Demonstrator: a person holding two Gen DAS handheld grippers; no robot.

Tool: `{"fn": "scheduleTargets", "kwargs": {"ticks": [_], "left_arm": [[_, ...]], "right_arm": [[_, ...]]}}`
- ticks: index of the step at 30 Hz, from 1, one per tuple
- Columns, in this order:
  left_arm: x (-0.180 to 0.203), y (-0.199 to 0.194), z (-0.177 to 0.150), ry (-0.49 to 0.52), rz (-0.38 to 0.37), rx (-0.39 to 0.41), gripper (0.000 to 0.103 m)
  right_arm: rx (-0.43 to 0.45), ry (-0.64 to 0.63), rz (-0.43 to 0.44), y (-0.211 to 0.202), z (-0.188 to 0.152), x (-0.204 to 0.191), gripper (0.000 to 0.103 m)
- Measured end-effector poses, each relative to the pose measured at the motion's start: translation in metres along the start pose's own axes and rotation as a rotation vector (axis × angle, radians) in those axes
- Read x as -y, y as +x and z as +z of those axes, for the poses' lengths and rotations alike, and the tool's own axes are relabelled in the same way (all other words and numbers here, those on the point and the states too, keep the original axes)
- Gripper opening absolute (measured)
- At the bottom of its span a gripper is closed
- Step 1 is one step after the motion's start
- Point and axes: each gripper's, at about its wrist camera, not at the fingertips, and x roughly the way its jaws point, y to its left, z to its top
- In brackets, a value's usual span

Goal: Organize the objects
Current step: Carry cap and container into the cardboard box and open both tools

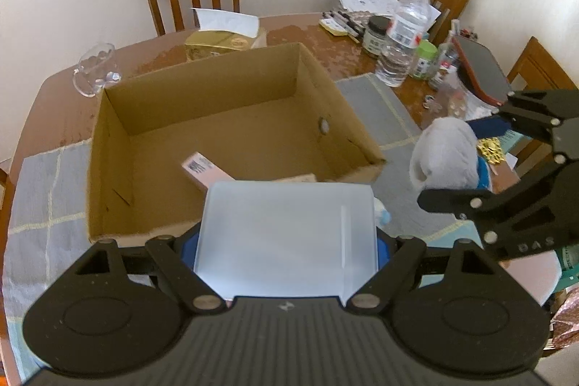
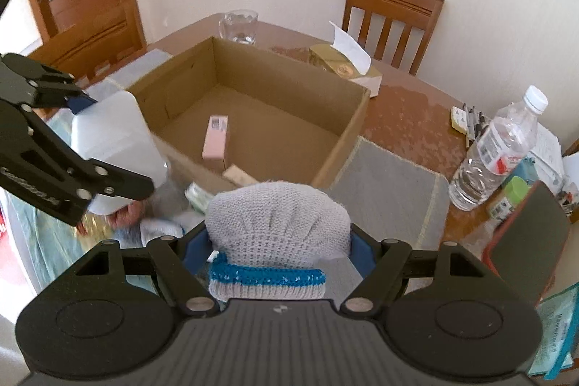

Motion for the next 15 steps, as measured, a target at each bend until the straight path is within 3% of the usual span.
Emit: {"fn": "scheduleTargets", "kwargs": {"ticks": [15], "left_arm": [[-0.075,0.033,0.023,-0.009,0.093,0.004,0.084]], "right_arm": [[0.031,0.059,-0.031,0.035,0.051,-0.017,0.081]]}}
